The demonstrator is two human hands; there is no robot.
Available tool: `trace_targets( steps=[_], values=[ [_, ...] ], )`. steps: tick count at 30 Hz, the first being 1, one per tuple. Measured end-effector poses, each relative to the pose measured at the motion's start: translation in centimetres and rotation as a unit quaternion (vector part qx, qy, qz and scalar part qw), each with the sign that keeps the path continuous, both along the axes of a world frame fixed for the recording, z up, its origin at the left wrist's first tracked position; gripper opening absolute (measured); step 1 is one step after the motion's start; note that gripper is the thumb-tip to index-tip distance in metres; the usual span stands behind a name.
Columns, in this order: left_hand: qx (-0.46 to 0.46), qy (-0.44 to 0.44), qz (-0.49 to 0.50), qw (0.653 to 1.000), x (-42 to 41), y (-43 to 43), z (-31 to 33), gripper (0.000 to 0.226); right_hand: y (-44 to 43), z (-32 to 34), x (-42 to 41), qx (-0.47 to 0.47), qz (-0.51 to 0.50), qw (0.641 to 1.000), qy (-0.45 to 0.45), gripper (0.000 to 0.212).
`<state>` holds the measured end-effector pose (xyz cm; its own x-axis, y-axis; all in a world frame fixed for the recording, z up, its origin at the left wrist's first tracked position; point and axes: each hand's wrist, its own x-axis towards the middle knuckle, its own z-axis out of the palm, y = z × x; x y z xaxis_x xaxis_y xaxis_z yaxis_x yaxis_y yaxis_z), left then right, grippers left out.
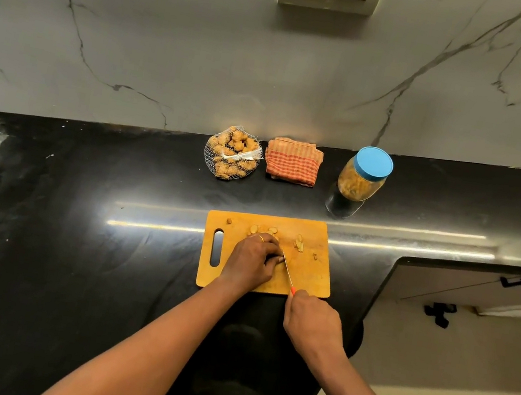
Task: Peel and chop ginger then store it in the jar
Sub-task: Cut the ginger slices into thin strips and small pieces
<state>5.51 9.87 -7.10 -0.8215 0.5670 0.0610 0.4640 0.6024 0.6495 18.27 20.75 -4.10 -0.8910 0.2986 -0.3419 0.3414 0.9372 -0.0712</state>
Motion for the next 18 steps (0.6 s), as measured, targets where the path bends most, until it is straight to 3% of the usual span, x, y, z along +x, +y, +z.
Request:
trace_targets(
  steps=[18],
  values=[
    [0.006, -0.026, 0.015, 1.000, -0.2, -0.5, 0.8, 0.013, -0.6, -0.3, 0.2, -0.048, -0.020, 0.995, 0.081, 0.043]
  ],
)
